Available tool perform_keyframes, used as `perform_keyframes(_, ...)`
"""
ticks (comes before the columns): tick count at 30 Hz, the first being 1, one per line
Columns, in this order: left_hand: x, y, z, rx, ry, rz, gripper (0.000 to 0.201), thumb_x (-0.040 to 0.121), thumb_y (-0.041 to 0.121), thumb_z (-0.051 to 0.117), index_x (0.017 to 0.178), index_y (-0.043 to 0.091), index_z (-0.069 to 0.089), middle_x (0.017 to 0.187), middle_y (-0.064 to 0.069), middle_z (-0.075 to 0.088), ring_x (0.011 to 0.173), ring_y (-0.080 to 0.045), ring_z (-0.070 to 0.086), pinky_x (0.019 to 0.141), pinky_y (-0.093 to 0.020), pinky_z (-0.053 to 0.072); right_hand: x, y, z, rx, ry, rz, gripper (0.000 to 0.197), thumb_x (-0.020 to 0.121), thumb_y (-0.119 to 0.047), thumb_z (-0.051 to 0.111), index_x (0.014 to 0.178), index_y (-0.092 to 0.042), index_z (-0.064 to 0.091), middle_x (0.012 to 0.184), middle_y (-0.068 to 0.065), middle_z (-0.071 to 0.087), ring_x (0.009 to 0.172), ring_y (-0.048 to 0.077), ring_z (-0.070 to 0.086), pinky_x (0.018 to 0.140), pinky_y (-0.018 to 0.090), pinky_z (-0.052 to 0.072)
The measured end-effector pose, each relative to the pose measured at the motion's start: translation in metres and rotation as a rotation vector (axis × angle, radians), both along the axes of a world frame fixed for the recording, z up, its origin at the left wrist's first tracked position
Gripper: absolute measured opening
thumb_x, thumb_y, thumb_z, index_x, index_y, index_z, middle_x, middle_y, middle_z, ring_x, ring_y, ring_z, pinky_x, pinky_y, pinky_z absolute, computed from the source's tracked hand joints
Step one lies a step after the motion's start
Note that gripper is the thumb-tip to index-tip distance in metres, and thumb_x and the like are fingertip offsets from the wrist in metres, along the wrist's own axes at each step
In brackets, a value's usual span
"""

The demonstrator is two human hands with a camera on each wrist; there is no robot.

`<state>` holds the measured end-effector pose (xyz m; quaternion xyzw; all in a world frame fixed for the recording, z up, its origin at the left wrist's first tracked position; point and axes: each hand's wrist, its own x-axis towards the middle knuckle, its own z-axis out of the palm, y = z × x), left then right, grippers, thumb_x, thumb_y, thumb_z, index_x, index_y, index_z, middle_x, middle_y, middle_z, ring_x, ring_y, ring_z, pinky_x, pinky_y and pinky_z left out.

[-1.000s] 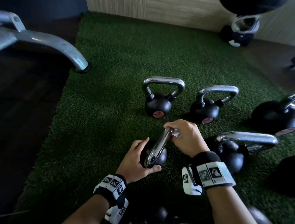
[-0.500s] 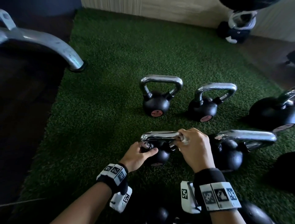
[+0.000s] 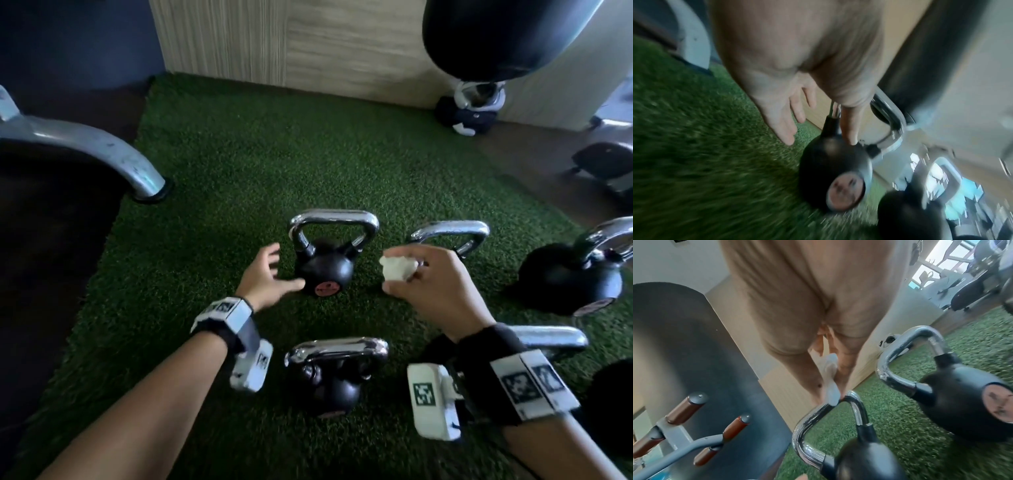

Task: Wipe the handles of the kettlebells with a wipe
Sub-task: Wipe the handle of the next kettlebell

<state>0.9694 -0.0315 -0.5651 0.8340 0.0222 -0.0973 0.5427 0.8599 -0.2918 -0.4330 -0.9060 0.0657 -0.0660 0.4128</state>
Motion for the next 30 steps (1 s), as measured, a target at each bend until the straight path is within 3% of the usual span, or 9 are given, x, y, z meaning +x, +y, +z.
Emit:
perform_keyframes(4,0.041,-0.032,0.011,0.047,0.062,0.026,0.112,0.063,0.04,0.098,0.155,0.02,0.037,0.15,-0.002,0.055,0.138,-0.022,0.053,0.117,-0.036,0.04,0.036,0.006,0.009,-0.003,-0.051,-0.053,0.049,0.067,-0.02,0.084,0.113,-0.036,0.076,0.095,-0.006,0.079,0.084,0.015,0.075,0.084,0.042,0.063)
perform_keyframes(7,0.045,-0.047,0.004,0.012,0.164,-0.012,0.093,0.059,0.051,0.097,0.137,0.019,0.059,0.131,0.002,0.066,0.119,-0.019,0.062,0.108,-0.039,0.051,0.05,0.005,0.016,-0.062,-0.081,-0.067,0.043,0.073,-0.018,0.088,0.112,-0.033,0.078,0.101,-0.006,0.078,0.085,0.013,0.074,0.081,0.029,0.06)
perform_keyframes(10,0.049,-0.054,-0.005,0.009,0.094,0.033,0.105,0.04,0.07,0.092,0.129,0.022,0.064,0.128,0.002,0.07,0.12,-0.021,0.066,0.107,-0.038,0.051,0.057,0.003,0.023,-0.055,-0.088,-0.054,0.039,0.074,-0.017,0.09,0.108,-0.032,0.08,0.097,-0.007,0.079,0.084,0.013,0.076,0.085,0.034,0.061)
perform_keyframes(13,0.051,-0.061,-0.006,0.032,0.068,0.058,0.107,0.055,0.057,0.097,0.146,0.022,0.051,0.14,0.0,0.061,0.133,-0.023,0.058,0.112,-0.03,0.042,0.065,0.001,0.025,-0.077,-0.116,-0.077,0.035,0.07,-0.018,0.092,0.101,-0.032,0.081,0.091,-0.008,0.079,0.084,0.013,0.075,0.087,0.036,0.06)
perform_keyframes(18,0.057,-0.064,-0.011,-0.012,0.081,0.064,0.096,0.052,0.055,0.099,0.136,0.032,0.058,0.132,0.007,0.066,0.124,-0.018,0.062,0.11,-0.033,0.047,0.09,0.009,0.027,-0.174,-0.12,-0.104,0.039,0.075,-0.014,0.088,0.11,-0.027,0.08,0.099,-0.005,0.077,0.08,0.007,0.067,0.066,0.002,0.042)
perform_keyframes(21,0.055,-0.065,-0.011,-0.051,0.127,0.09,0.093,0.048,0.058,0.099,0.131,0.04,0.059,0.126,0.01,0.064,0.117,-0.021,0.065,0.087,-0.044,0.064,0.11,0.02,0.025,-0.191,-0.148,-0.075,0.036,0.079,-0.014,0.084,0.113,-0.026,0.08,0.107,-0.001,0.079,0.087,0.009,0.07,0.081,0.016,0.051)
perform_keyframes(23,0.053,-0.066,-0.011,-0.085,0.182,0.09,0.093,0.048,0.056,0.099,0.131,0.045,0.059,0.126,0.01,0.061,0.113,-0.025,0.064,0.06,-0.048,0.066,0.122,0.029,0.023,-0.219,-0.171,-0.027,0.033,0.082,-0.015,0.083,0.114,-0.024,0.08,0.109,0.0,0.078,0.085,0.008,0.066,0.08,0.008,0.048)
perform_keyframes(27,0.058,-0.067,-0.013,-0.139,0.256,0.098,0.101,0.039,0.054,0.1,0.131,0.047,0.059,0.14,0.005,0.059,0.127,-0.033,0.059,0.058,-0.055,0.064,0.14,0.047,0.015,-0.259,-0.199,0.055,0.026,0.085,-0.013,0.08,0.111,-0.019,0.081,0.106,0.003,0.08,0.082,0.005,0.065,0.066,-0.008,0.036)
perform_keyframes(30,0.059,-0.067,-0.013,-0.163,0.275,0.107,0.105,0.033,0.056,0.098,0.13,0.048,0.059,0.14,0.006,0.06,0.127,-0.032,0.06,0.06,-0.055,0.064,0.147,0.058,0.011,-0.321,-0.143,0.152,0.016,0.088,-0.006,0.073,0.1,-0.013,0.082,0.106,0.004,0.079,0.094,0.014,0.072,0.084,0.015,0.052)
